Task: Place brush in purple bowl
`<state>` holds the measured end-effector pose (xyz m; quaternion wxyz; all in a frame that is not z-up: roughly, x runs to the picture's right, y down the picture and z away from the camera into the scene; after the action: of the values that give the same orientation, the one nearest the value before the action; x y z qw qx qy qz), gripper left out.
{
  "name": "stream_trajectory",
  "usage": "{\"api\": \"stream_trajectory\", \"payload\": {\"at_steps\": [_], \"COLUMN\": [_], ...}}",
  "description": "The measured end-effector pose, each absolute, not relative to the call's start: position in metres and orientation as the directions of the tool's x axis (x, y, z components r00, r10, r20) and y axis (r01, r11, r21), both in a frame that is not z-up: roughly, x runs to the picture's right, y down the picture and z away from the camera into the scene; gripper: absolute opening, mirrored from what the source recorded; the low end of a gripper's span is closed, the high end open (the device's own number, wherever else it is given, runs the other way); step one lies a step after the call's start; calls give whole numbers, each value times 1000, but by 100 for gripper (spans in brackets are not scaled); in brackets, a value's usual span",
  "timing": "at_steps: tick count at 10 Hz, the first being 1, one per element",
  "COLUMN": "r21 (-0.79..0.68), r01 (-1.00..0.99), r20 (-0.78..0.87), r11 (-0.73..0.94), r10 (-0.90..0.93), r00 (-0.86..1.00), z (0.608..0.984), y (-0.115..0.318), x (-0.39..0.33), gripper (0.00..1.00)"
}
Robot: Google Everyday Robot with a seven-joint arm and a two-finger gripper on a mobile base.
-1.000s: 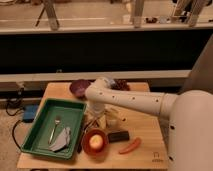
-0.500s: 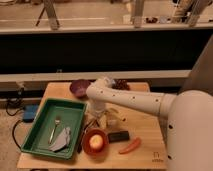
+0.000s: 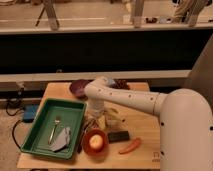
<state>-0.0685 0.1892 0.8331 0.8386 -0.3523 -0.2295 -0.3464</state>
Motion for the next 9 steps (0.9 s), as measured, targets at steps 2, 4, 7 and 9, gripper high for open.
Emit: {"api": "stream_trajectory", "payload": {"at_steps": [2, 4, 7, 9], "r21": [-448, -461, -472, -477], "r01": [745, 749, 750, 743], "r20": [630, 632, 637, 632], "r11": [495, 477, 464, 469], "r10": [-417, -416, -409, -404], "r00": [656, 654, 654, 661], "z": [841, 848, 852, 854], "y": [195, 200, 202, 200], "x": [-71, -75, -70, -68], "gripper": [80, 67, 39, 19]}}
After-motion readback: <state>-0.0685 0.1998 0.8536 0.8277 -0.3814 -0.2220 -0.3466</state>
